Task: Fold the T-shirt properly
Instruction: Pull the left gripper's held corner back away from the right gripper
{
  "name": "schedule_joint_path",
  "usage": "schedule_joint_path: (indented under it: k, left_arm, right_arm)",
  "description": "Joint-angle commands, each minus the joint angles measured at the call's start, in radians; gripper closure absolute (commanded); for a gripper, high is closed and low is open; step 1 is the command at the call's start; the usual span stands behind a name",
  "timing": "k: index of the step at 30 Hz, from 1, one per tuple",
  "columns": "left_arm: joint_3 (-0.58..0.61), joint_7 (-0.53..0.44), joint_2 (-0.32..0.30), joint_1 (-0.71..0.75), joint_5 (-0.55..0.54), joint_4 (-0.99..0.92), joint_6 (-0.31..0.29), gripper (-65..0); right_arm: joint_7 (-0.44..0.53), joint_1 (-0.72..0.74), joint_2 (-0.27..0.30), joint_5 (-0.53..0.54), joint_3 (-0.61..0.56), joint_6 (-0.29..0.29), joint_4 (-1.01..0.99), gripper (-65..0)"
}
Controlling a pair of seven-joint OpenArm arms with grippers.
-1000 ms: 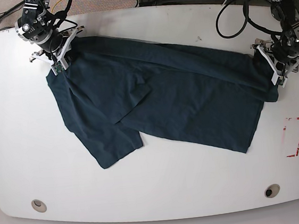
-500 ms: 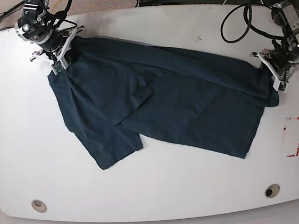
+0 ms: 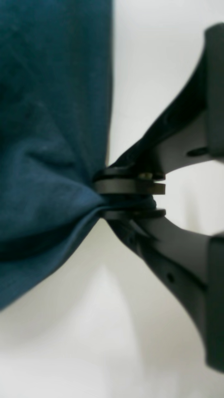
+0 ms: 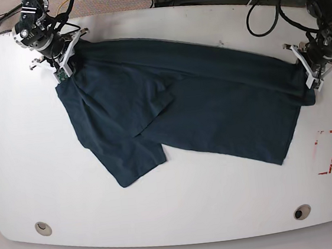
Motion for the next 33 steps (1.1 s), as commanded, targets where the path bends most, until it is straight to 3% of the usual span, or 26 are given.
schedule_joint_path:
  k: [1,6,16,29,33]
  left_arm:
    - [-0.006,0.042,-0.018,0.037,0.036,0.055,0.006,-2.8]
    - [-0.043,0.056,-0.016,0.105,0.036,0.132,0.006,-2.9]
    - [-0.127,0.222,-0.01,0.203,0.034,0.299,0.006,-3.1]
    - [-0.236,0.338,0.019,0.276,0.036,0.399,0.006,-3.1]
    - [-0.239,0.341,0.019,0.299,0.036,0.399,0.006,-6.7]
  right_arm:
    - [0.006,0.002,0.032,-0.008,0.011,-0.007,0.013,0.0]
    - [0.005,0.003,0.061,-0.007,0.011,-0.007,0.013,0.0]
    - [0.005,0.028,0.112,-0.007,0.009,-0.007,-0.038,0.0]
    - [0.005,0.039,0.116,-0.007,0.009,-0.007,-0.062,0.0]
    - [0.005,0.036,0.116,-0.007,0.009,-0.007,-0.062,0.0]
